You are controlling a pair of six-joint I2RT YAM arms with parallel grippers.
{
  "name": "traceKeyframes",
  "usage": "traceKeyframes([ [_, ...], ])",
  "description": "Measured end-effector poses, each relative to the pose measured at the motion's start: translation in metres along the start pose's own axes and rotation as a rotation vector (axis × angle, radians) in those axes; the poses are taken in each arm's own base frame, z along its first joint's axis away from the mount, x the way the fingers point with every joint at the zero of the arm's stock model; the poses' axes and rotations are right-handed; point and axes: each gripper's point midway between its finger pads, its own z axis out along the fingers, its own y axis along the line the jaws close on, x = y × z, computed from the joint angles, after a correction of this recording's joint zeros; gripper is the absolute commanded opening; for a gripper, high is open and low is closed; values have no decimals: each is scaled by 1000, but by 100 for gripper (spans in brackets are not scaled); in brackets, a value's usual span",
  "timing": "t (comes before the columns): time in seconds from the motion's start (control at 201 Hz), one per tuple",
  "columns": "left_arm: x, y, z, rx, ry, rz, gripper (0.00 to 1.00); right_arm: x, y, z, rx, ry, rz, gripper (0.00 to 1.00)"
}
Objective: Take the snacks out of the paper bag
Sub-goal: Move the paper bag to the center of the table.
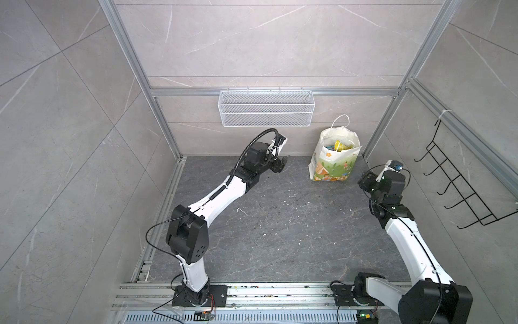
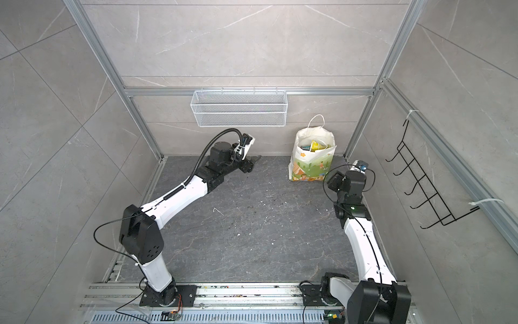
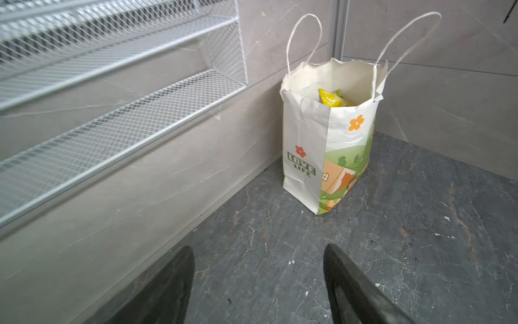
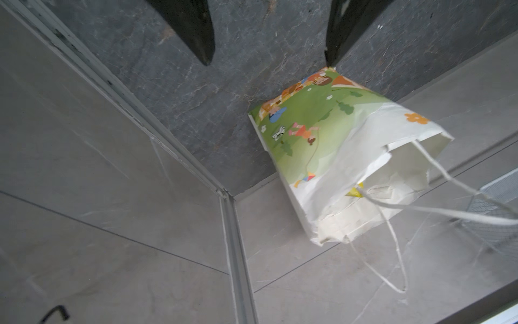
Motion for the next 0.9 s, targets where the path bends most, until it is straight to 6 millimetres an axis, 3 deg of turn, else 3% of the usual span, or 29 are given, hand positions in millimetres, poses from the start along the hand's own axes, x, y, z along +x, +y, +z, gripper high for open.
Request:
traceKeyframes([
  [0.124,22,-13,15,69,48,-47,75,-4,-27,15,44,21,74,66],
  [0.259,39,-22,26,111,77,-106,75,-12,-41,32,48,45,123,67],
  [0.363,57,-27,28,123,103,-149,75,-24,-36,52,13,71,125,65],
  [0.547,92,-33,29,124,166,-189,74,-39,-11,99,-112,139,70,58],
  [0.791,94,-30,31,100,169,-205,73,-36,-12,165,-127,188,2,55],
  [0.901,98,-30,30,96,170,-213,73,-36,-10,192,-154,201,-26,45],
])
